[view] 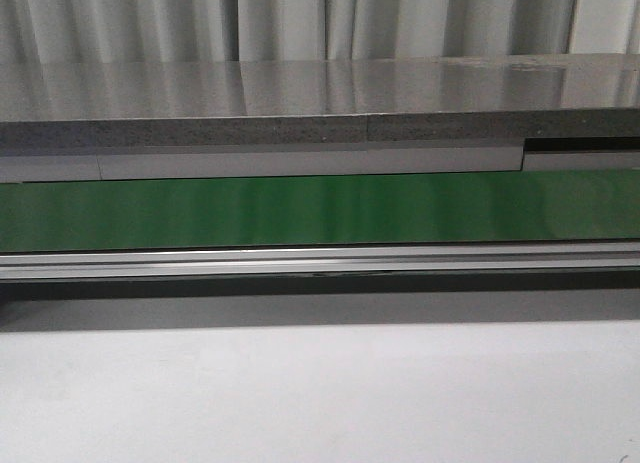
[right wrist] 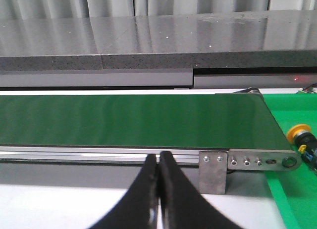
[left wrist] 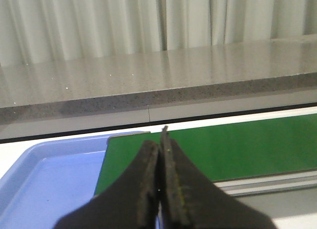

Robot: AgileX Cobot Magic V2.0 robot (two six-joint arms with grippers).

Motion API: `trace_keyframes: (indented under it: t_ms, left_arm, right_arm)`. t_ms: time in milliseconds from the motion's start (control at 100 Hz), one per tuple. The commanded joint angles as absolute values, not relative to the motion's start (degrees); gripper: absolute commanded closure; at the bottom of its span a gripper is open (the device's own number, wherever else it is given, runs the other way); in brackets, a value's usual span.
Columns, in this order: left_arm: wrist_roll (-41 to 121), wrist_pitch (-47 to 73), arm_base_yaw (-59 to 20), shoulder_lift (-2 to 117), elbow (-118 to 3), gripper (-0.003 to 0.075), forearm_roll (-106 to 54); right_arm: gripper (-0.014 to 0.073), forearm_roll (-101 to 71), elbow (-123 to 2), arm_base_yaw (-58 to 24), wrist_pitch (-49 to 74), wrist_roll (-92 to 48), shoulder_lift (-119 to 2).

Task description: Move button from left to right

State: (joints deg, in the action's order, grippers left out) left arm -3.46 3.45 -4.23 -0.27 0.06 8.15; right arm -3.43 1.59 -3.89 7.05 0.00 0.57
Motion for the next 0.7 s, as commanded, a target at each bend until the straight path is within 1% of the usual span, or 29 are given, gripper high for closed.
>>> trace_keyframes:
  t_ms: [0,120,690]
  left_arm:
    - [-4.89,-4.14,-4.91,-1.99,-0.03,0.0740,7.91]
    - [-6.74,-6.62,-4.91,-1.99,2.14,0.0740,7.91]
    - [-6.71,-6.62,-4.91,-1.99,2.12,0.0740,8.06]
  right_arm:
    - [0.0662,-3.47,0.73,-4.01,2.24,-0.40,1.83]
    - [0.0662,-3.47,0.73,-4.01,2.24,-0.40,1.83]
    - [0.0662,-3.47,0.73,-4.01,2.24,-0.40,1.83]
